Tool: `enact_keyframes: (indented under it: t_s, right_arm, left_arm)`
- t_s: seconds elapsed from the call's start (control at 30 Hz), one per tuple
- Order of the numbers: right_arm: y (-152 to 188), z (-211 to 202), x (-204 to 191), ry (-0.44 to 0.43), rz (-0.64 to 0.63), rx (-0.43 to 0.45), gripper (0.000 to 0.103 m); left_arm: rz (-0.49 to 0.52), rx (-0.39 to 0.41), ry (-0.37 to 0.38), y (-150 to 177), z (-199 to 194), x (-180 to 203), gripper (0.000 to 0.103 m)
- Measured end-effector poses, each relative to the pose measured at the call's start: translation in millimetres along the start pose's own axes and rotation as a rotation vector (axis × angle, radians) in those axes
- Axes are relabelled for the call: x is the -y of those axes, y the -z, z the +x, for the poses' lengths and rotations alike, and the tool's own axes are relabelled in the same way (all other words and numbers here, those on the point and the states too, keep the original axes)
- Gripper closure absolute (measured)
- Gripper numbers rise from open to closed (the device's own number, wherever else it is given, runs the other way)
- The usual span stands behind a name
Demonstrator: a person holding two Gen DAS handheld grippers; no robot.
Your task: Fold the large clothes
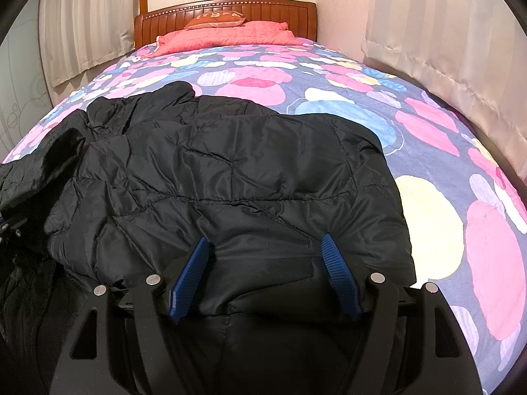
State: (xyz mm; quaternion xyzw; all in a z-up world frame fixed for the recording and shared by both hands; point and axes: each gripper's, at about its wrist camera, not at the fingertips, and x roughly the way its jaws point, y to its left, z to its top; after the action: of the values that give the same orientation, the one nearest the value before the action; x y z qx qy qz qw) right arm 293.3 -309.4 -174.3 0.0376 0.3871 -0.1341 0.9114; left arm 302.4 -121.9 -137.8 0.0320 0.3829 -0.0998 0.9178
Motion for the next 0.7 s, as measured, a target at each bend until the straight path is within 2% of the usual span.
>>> enact_keyframes:
  t_s: [0.03, 0.07, 0.2, 0.33, 0.43, 0.6, 0.7]
  right_arm:
    - [1, -1, 0, 0.000, 0.001, 0.001, 0.032]
    - [0, 0, 0, 0.000, 0.001, 0.000, 0.032]
    - [2, -1, -2, 0.003, -0.001, -0.002, 0.032]
    - [-1, -6, -6, 0.013, -0.010, -0.016, 0.032]
    - [-6, -21, -15, -0.010, 0.012, -0.025, 0.032]
    - [-23, -45, -61, -0.155, 0.011, 0.001, 0.029]
    - [-33, -42, -99, -0.251, -0.006, -0.022, 0.028]
  left_arm:
    - [-0.009, 0.003, 0.021, 0, -4, 0, 0.046]
    - [-0.015, 0.005, 0.027, 0, -6, 1, 0.042]
    - [-0.022, 0.017, 0.042, 2, -27, -5, 0.035]
    - [-0.050, 0.059, 0.030, 10, -61, -36, 0.031]
    - [-0.082, 0.088, -0.027, 20, -81, -72, 0.029]
    - [-0.123, 0.094, -0.166, 35, -94, -134, 0.029]
    - [-0.179, 0.067, -0.209, 41, -95, -167, 0.029]
